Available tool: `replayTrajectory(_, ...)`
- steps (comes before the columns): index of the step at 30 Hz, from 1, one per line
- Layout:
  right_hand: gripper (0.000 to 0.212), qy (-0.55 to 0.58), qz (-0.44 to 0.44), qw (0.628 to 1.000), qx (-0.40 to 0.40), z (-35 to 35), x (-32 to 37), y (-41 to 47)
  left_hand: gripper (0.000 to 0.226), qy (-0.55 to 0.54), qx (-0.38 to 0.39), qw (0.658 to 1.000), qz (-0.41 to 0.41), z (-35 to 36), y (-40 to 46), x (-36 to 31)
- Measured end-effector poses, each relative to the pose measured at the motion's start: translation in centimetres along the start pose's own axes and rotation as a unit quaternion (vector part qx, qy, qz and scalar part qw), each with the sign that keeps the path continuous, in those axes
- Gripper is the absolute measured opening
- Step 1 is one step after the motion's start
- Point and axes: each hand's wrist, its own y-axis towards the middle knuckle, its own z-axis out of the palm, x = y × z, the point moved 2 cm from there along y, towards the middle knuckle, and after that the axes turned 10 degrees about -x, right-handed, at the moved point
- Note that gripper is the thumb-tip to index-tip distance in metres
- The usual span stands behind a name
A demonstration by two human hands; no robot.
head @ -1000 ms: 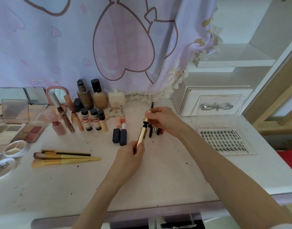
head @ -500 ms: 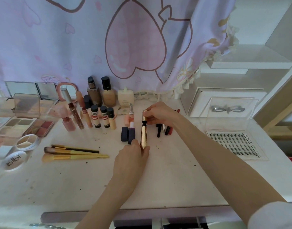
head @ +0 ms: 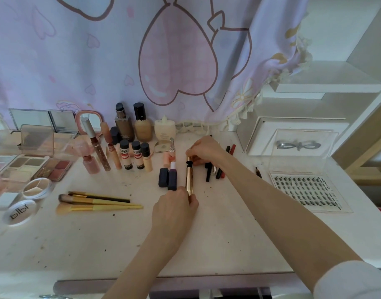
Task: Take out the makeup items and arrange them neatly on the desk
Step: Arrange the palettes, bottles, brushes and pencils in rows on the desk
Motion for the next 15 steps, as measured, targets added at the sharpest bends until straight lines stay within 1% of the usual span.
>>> replayTrajectory(6, 0.034, -0.041, -0.049, 0.998, -0.029, -0.1, 0.0, -0.1, 0.029, -0.007, -0.005, 1.0, 0.019, 0.0, -0.2, 0.2)
replayTrajectory(7, 0.032, -0.04, -0.059, 0.997, -0.04, -0.4, -0.1, 0.0, 0.029, -0.01, -0.008, 1.0, 0.02, -0.1, -0.3, 0.3)
replayTrajectory(9, 0.024, 0.0, -0.074, 0.995, -0.067, -1.5, -0.6, 0.1, 0.029, -0.021, -0.013, 0.999, 0.024, -0.2, -0.4, 0.4)
replayTrajectory(10, 0.019, 0.02, -0.087, 0.992, -0.089, -2.2, -1.1, 0.1, 0.028, -0.028, -0.011, 0.999, 0.028, -0.3, -0.5, 0.5)
replayTrajectory(11, 0.017, 0.016, -0.107, 0.987, -0.119, -3.1, -1.5, 0.1, 0.028, -0.035, -0.006, 0.999, 0.034, -0.3, -0.6, 0.6)
replayTrajectory(13, 0.017, -0.053, -0.147, 0.973, -0.17, -4.7, -2.8, 0.2, 0.029, -0.043, -0.002, 0.998, 0.049, -0.5, -0.9, 0.6)
replayTrajectory(15, 0.015, -0.118, -0.159, 0.963, -0.184, -5.7, -4.0, 0.0, 0.028, -0.056, -0.036, 0.995, 0.072, -0.9, -1.1, 0.3)
